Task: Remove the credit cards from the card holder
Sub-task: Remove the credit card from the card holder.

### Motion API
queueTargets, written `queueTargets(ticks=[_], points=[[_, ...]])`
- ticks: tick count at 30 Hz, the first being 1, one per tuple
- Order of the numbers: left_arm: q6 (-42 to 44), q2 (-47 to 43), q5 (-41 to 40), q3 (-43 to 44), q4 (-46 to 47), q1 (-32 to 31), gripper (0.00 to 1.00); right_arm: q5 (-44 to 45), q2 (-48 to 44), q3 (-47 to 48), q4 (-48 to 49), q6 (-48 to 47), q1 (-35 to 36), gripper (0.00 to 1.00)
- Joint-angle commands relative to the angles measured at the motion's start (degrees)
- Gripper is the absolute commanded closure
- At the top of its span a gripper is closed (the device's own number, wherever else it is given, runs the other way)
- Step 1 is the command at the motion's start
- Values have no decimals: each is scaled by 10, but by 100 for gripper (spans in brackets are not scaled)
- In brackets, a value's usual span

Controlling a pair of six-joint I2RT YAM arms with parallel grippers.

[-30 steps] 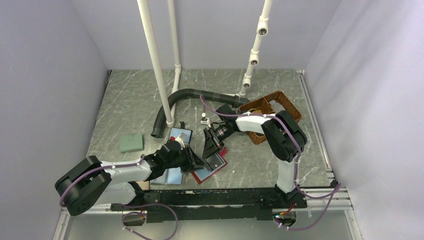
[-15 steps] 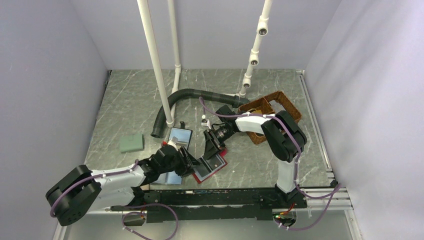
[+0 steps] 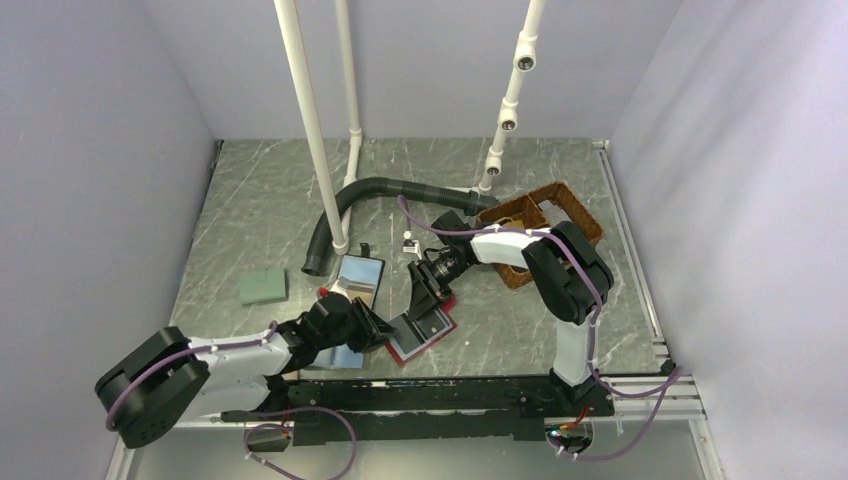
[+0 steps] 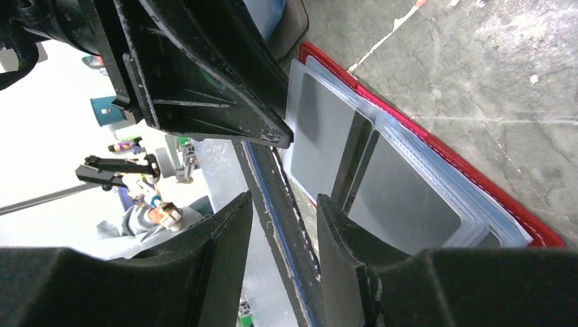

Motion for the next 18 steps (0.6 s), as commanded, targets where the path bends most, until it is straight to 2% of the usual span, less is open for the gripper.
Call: queueTargets(ticks=[1,4,5,11,18], points=[[30,46,-2,32,29,4,74,-3,-25,9,-6,-19,2,58],[60,57,4,47,24,4,97,-3,-36,8,-11,-30,2,58],[72,53,6,48,30,4,100,-4,-44,9,-14,-44,1,58],[181,-4,2,18,93,4,100,-45,-99,7,-55,-145,-23,58],[288,-48,-3,29,73,5,100,-66,-134,-28,-37,-167,-52,51]])
